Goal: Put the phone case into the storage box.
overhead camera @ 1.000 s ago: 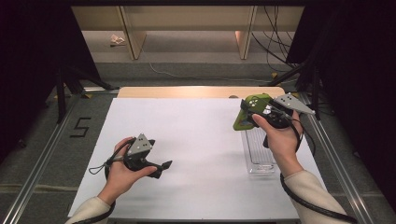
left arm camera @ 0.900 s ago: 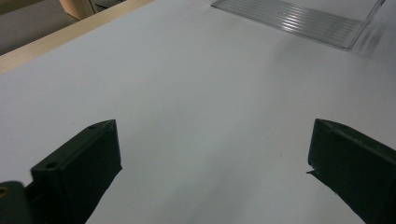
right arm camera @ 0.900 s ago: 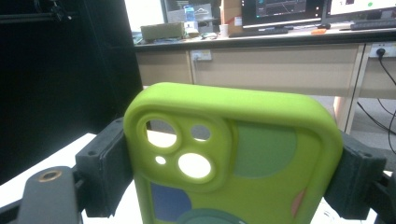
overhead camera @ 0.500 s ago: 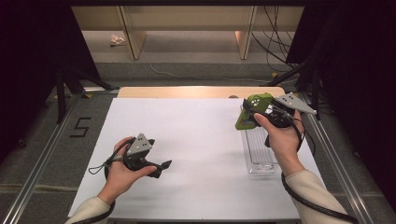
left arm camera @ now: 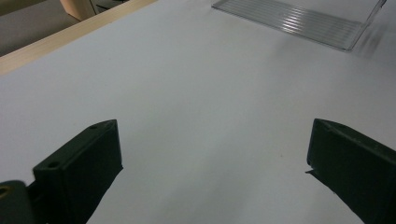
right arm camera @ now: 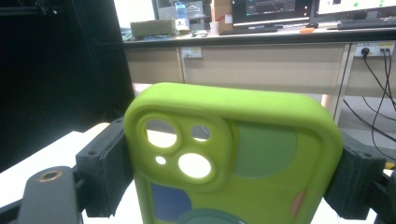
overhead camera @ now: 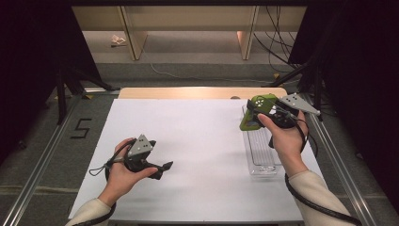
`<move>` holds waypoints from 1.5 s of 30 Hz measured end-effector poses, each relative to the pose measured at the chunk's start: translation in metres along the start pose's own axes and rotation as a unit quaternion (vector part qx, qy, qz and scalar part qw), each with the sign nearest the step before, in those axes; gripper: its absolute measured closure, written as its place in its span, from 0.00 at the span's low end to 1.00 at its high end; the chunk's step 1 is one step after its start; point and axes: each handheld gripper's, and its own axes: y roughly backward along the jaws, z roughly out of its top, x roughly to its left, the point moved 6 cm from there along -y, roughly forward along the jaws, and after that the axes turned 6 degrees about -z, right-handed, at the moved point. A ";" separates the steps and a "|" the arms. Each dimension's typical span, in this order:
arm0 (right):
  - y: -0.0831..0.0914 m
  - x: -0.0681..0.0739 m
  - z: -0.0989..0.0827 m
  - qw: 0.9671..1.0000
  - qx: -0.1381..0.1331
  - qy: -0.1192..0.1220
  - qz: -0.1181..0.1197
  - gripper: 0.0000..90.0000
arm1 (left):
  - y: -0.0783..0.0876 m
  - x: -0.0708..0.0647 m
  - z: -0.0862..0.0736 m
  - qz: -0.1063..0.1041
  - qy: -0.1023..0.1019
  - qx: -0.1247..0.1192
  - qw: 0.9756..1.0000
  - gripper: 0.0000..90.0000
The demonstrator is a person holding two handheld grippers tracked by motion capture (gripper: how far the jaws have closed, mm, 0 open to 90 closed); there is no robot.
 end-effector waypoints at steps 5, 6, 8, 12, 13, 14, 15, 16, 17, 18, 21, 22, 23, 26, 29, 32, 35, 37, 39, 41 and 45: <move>0.000 -0.003 0.000 1.000 0.000 0.000 -0.004 0.19 | 0.000 0.000 0.000 0.001 0.001 -0.001 1.000 0.03; 0.000 -0.003 0.000 1.000 0.001 0.000 -0.006 0.19 | 0.000 0.000 0.000 0.001 0.001 -0.001 1.000 0.03; -0.001 -0.005 0.000 1.000 -0.001 0.000 -0.007 0.19 | 0.000 0.000 0.000 0.001 0.000 -0.002 1.000 0.03; -0.001 -0.007 -0.001 1.000 0.002 0.000 -0.010 0.19 | 0.000 0.000 0.000 0.000 0.001 0.000 1.000 0.03; -0.002 -0.008 -0.001 1.000 0.002 0.001 -0.011 0.19 | 0.000 0.000 0.000 0.000 0.001 -0.001 1.000 0.03; -0.002 -0.008 -0.001 1.000 0.001 0.001 -0.010 0.19 | 0.000 0.000 0.000 0.000 0.001 0.000 1.000 0.03; -0.002 -0.009 -0.001 1.000 0.001 0.001 -0.012 0.19 | 0.000 0.000 0.000 0.000 0.001 0.000 1.000 0.03; -0.002 -0.010 -0.001 1.000 0.002 0.002 -0.012 0.19 | 0.000 0.000 0.000 0.000 0.001 0.000 1.000 0.03; -0.002 -0.010 -0.001 1.000 0.002 0.001 -0.013 0.19 | 0.000 0.000 0.000 0.001 0.001 0.000 1.000 0.03; -0.002 -0.011 -0.001 1.000 0.003 0.001 -0.013 0.19 | 0.000 0.000 0.000 0.001 0.001 0.000 1.000 0.03; -0.003 -0.013 -0.001 1.000 0.004 0.001 -0.016 0.19 | 0.000 0.000 0.000 0.000 0.001 0.000 1.000 0.03; -0.003 -0.013 -0.001 1.000 0.004 0.001 -0.017 0.19 | 0.000 0.000 0.000 0.000 0.001 0.000 1.000 0.03; -0.003 -0.014 -0.001 1.000 0.005 0.001 -0.018 0.19 | 0.000 0.001 -0.001 0.000 0.000 0.001 1.000 0.03; -0.004 -0.015 -0.002 1.000 0.004 0.001 -0.019 0.19 | 0.000 0.001 -0.001 0.001 0.001 0.001 1.000 0.03; -0.005 -0.016 -0.002 1.000 0.005 0.002 -0.021 0.19 | 0.000 0.001 -0.001 0.000 0.001 0.001 1.000 0.03; -0.005 -0.017 -0.002 1.000 0.007 0.004 -0.023 0.19 | 0.000 0.000 -0.001 0.000 0.001 0.001 1.000 0.03; -0.006 -0.018 -0.003 1.000 0.007 0.003 -0.024 0.19 | 0.000 0.001 -0.001 0.000 0.001 0.001 1.000 0.03; -0.006 -0.019 -0.003 1.000 0.008 0.004 -0.026 0.19 | 0.000 0.000 -0.001 0.000 0.001 0.001 1.000 0.03; -0.006 -0.020 -0.003 1.000 0.009 0.004 -0.026 0.19 | 0.000 0.000 -0.001 0.000 0.001 0.000 1.000 0.03; -0.007 -0.021 -0.003 1.000 0.009 0.005 -0.028 0.19 | 0.000 0.000 0.000 0.000 0.000 0.001 1.000 0.03; -0.008 -0.023 -0.003 0.999 0.007 0.005 -0.030 0.19 | -0.001 0.000 0.000 0.000 0.000 0.000 1.000 0.03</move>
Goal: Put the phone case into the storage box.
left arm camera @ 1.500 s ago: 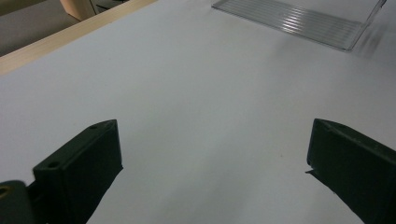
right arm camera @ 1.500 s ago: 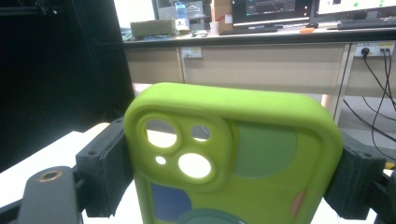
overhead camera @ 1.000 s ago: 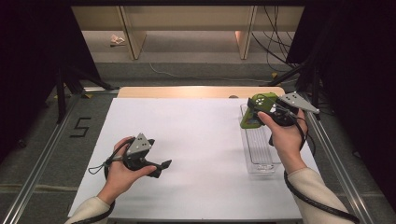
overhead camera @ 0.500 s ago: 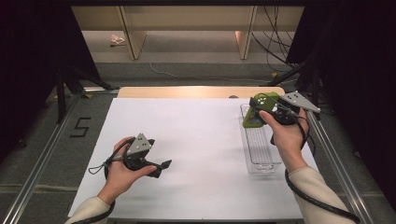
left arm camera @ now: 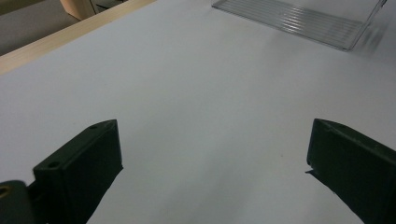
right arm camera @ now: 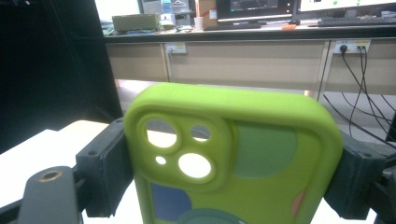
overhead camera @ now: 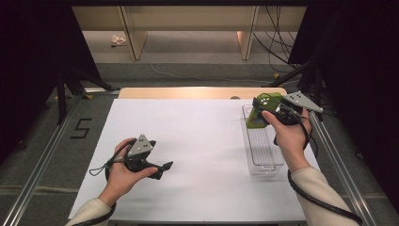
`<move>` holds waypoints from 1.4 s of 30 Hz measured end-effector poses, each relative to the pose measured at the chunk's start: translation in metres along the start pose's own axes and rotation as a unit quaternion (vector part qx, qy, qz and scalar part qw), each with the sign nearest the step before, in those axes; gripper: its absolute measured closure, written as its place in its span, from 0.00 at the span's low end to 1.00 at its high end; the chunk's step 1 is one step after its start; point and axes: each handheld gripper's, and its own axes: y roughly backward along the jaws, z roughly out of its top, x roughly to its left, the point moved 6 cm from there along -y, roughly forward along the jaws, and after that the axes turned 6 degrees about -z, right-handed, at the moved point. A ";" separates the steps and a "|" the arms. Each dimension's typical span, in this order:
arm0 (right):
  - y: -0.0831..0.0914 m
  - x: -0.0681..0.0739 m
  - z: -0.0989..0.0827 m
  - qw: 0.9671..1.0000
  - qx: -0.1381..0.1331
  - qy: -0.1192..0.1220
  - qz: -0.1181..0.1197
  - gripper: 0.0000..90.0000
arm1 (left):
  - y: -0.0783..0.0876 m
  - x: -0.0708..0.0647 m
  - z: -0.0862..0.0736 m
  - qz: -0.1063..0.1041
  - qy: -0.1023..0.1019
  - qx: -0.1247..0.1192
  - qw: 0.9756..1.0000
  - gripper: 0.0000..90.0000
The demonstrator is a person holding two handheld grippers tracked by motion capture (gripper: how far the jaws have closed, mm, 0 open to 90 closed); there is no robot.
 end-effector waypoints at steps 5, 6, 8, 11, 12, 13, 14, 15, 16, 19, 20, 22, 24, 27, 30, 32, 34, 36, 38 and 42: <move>-0.002 -0.003 0.001 1.000 0.000 0.002 -0.004 0.19 | 0.000 0.000 0.000 0.000 0.000 0.000 1.000 0.03; -0.002 -0.003 0.001 1.000 0.000 0.002 -0.006 0.19 | 0.000 0.000 0.000 0.000 0.000 0.000 1.000 0.03; -0.003 -0.004 0.001 1.000 0.000 0.002 -0.007 0.19 | 0.000 0.000 0.000 0.000 -0.001 0.000 1.000 0.03; -0.004 -0.006 0.000 1.000 0.002 0.002 -0.009 0.19 | 0.000 0.000 0.000 0.001 -0.001 0.000 1.000 0.03; -0.004 -0.007 0.000 1.000 0.002 0.002 -0.010 0.19 | 0.000 0.000 0.000 0.001 -0.001 0.000 1.000 0.03; -0.004 -0.007 0.000 1.000 0.002 0.003 -0.011 0.19 | 0.000 0.000 0.000 0.001 -0.001 0.000 1.000 0.03; -0.005 -0.008 0.000 1.000 0.001 0.001 -0.011 0.19 | 0.000 0.000 0.000 0.001 -0.001 0.000 1.000 0.03; -0.005 -0.008 0.000 1.000 0.001 0.002 -0.012 0.19 | 0.000 0.000 0.000 0.001 -0.001 0.000 1.000 0.03; -0.005 -0.009 0.000 1.000 0.002 0.002 -0.012 0.19 | 0.000 0.000 0.000 0.002 -0.002 0.000 1.000 0.03; -0.006 -0.010 0.000 1.000 0.002 0.001 -0.014 0.19 | 0.000 0.001 0.000 0.003 -0.003 0.001 1.000 0.03; -0.006 -0.010 0.000 1.000 0.001 0.002 -0.014 0.19 | 0.000 0.001 0.000 0.004 -0.003 0.001 1.000 0.03; -0.007 -0.011 0.000 1.000 0.002 0.002 -0.015 0.19 | 0.000 0.001 0.000 0.003 -0.003 0.001 1.000 0.03; -0.007 -0.012 0.000 1.000 0.003 0.002 -0.016 0.19 | 0.000 0.001 0.000 0.003 -0.003 0.001 1.000 0.03; -0.008 -0.012 0.000 1.000 0.002 0.002 -0.017 0.19 | 0.000 0.001 0.000 0.004 -0.003 0.002 1.000 0.03; -0.009 -0.014 0.000 1.000 0.003 0.004 -0.020 0.19 | 0.000 0.001 0.000 0.004 -0.004 0.003 1.000 0.03; -0.010 -0.014 0.000 1.000 0.004 0.004 -0.020 0.19 | 0.000 0.001 0.000 0.005 -0.004 0.002 1.000 0.03; -0.011 -0.015 0.000 1.000 0.003 0.003 -0.020 0.19 | 0.000 0.001 0.000 0.005 -0.003 0.002 1.000 0.03; -0.011 -0.016 0.000 1.000 0.003 0.004 -0.022 0.19 | 0.000 0.002 0.000 0.005 -0.004 0.002 1.000 0.03; -0.012 -0.016 0.001 1.000 0.003 0.005 -0.023 0.19 | 0.000 0.001 -0.001 0.005 -0.003 0.003 1.000 0.03; -0.014 -0.017 0.000 1.000 0.004 0.007 -0.024 0.19 | -0.001 0.001 -0.001 0.005 -0.003 0.004 1.000 0.03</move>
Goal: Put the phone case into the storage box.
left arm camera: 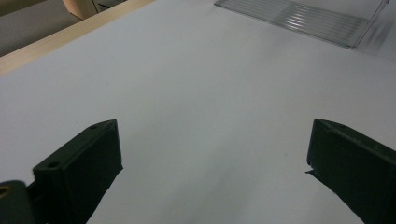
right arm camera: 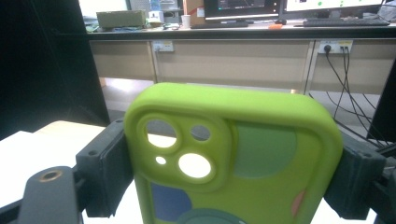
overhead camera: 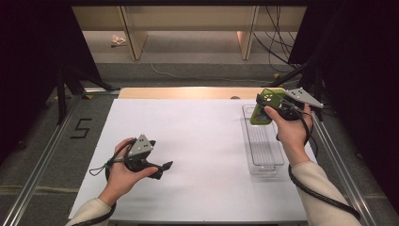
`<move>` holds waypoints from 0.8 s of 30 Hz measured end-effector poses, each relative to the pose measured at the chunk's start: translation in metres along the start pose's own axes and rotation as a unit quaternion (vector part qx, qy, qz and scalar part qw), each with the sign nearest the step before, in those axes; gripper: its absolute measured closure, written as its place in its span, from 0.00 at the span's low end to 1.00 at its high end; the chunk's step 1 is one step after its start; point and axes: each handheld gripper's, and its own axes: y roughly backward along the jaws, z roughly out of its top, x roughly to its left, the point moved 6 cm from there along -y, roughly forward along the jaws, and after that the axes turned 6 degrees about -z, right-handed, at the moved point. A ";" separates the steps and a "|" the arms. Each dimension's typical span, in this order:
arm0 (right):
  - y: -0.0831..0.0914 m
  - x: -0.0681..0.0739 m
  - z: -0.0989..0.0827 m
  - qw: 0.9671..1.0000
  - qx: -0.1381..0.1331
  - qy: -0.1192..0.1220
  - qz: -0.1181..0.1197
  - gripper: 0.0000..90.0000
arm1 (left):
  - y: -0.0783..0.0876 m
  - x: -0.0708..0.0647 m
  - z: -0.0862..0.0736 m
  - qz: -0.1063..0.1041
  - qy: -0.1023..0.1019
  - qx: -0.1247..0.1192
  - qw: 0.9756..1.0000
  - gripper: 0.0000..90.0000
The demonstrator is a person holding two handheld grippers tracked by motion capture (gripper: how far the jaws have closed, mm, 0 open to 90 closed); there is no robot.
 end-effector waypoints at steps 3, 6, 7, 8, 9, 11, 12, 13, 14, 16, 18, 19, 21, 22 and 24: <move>-0.002 -0.001 0.000 1.000 -0.001 0.002 -0.002 0.19 | 0.000 0.000 0.000 -0.001 0.001 -0.001 1.000 0.03; -0.003 -0.001 0.000 1.000 -0.001 0.001 -0.003 0.19 | 0.000 0.000 0.000 -0.002 0.001 -0.001 1.000 0.03; -0.003 -0.001 0.000 1.000 0.000 0.001 -0.003 0.19 | 0.000 0.000 0.000 -0.001 0.000 0.000 1.000 0.03; -0.004 -0.001 0.000 1.000 -0.001 0.000 -0.003 0.19 | 0.000 0.000 0.000 -0.002 0.000 0.000 1.000 0.03; -0.004 -0.002 0.001 1.000 -0.001 0.001 -0.004 0.19 | 0.000 0.000 0.000 -0.002 0.000 0.000 1.000 0.03; -0.005 -0.002 0.001 1.000 -0.002 0.002 -0.004 0.19 | 0.000 0.000 0.000 -0.002 0.001 0.000 1.000 0.03; -0.006 -0.003 0.000 1.000 -0.002 0.003 -0.005 0.19 | 0.000 0.000 0.000 -0.002 0.001 0.000 1.000 0.03; -0.006 -0.003 0.000 1.000 -0.001 0.003 -0.006 0.19 | 0.000 0.000 0.000 -0.002 0.001 0.000 1.000 0.03; -0.007 -0.003 0.000 1.000 -0.001 0.001 -0.006 0.19 | 0.000 0.000 0.000 -0.002 0.000 0.000 1.000 0.03; -0.007 -0.003 0.000 1.000 0.000 0.002 -0.007 0.19 | -0.001 0.000 0.000 -0.002 0.001 0.000 1.000 0.03; -0.008 -0.004 0.000 1.000 0.000 0.004 -0.009 0.19 | -0.001 0.000 0.000 -0.002 0.001 0.001 1.000 0.03; -0.009 -0.004 0.000 1.000 0.000 0.003 -0.009 0.19 | -0.001 0.000 0.000 -0.002 0.001 0.001 1.000 0.03; -0.010 -0.005 0.000 1.000 -0.001 0.005 -0.010 0.19 | -0.001 0.000 0.000 -0.002 0.001 0.000 1.000 0.03; -0.011 -0.005 0.000 1.000 -0.002 0.005 -0.011 0.19 | -0.001 0.000 0.000 -0.002 0.001 0.001 1.000 0.03; -0.012 -0.005 0.000 1.000 -0.001 0.005 -0.012 0.19 | -0.001 0.000 -0.001 -0.002 0.001 0.001 1.000 0.03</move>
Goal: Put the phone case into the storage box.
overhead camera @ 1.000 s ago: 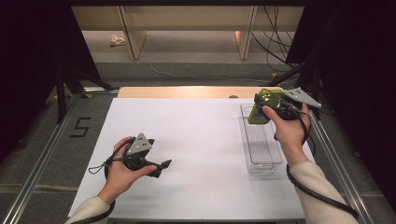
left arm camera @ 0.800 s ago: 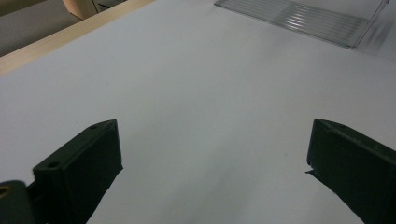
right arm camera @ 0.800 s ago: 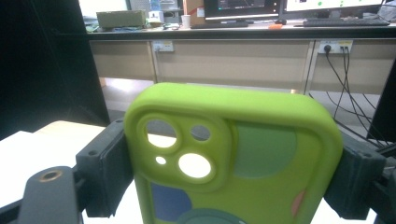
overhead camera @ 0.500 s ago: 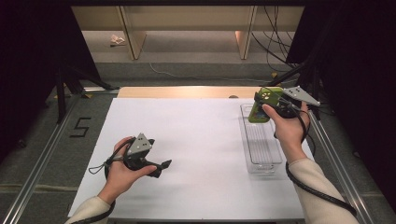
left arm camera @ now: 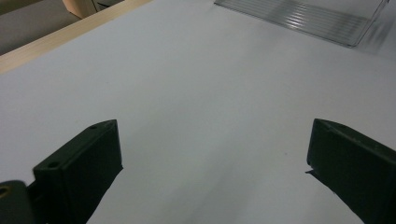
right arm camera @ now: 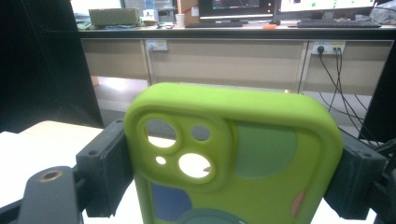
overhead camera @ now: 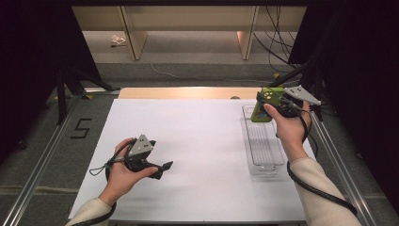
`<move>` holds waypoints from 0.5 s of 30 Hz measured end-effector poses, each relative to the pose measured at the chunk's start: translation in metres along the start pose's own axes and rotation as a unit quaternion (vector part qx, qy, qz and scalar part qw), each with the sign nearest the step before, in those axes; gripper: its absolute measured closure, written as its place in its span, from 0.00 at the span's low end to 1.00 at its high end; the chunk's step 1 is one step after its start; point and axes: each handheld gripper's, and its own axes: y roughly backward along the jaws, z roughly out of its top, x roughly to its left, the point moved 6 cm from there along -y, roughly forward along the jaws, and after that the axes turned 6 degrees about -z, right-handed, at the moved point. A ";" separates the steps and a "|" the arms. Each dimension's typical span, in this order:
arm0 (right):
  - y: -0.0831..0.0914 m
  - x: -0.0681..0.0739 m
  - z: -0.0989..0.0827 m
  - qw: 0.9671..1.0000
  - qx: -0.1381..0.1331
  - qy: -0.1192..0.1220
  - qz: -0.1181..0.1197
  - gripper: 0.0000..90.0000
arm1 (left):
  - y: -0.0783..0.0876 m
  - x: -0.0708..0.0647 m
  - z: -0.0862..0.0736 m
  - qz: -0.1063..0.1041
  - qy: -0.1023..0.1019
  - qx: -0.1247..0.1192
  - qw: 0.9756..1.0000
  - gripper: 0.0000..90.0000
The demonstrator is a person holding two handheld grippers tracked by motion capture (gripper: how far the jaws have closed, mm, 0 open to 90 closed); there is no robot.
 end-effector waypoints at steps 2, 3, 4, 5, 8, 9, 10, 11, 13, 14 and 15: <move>-0.001 0.000 0.000 1.000 0.002 0.002 -0.002 0.19 | 0.000 0.000 0.000 0.000 0.000 0.000 1.000 0.03; -0.001 0.000 -0.001 1.000 0.002 0.003 -0.002 0.19 | 0.000 0.000 0.000 0.000 0.000 0.000 1.000 0.03; -0.002 0.000 -0.001 1.000 0.003 0.003 -0.001 0.19 | 0.000 0.000 0.000 0.000 0.000 0.000 1.000 0.03; -0.003 0.000 -0.001 1.000 0.002 0.003 -0.001 0.19 | 0.000 0.000 0.000 0.000 0.000 0.000 1.000 0.03; -0.004 0.000 -0.001 1.000 0.003 0.004 -0.002 0.19 | 0.000 0.000 0.000 0.000 0.000 0.000 1.000 0.03; -0.005 0.000 -0.002 1.000 0.003 0.004 -0.003 0.19 | 0.000 0.000 0.000 0.000 0.000 0.000 1.000 0.03; -0.006 0.000 -0.002 1.000 0.003 0.004 -0.003 0.19 | 0.000 0.000 0.000 0.000 0.000 0.000 1.000 0.03; -0.006 0.000 -0.002 1.000 0.003 0.003 -0.003 0.19 | 0.000 0.000 0.000 0.000 0.000 0.000 1.000 0.03; -0.007 0.001 -0.002 1.000 0.003 0.004 -0.003 0.19 | 0.000 0.000 0.000 0.000 0.000 0.000 1.000 0.03; -0.007 0.001 -0.002 1.000 0.004 0.005 -0.003 0.19 | 0.000 0.000 0.000 0.000 0.000 0.000 1.000 0.03; -0.008 0.001 -0.002 1.000 0.005 0.006 -0.003 0.19 | 0.000 0.000 0.000 0.000 0.001 0.000 1.000 0.03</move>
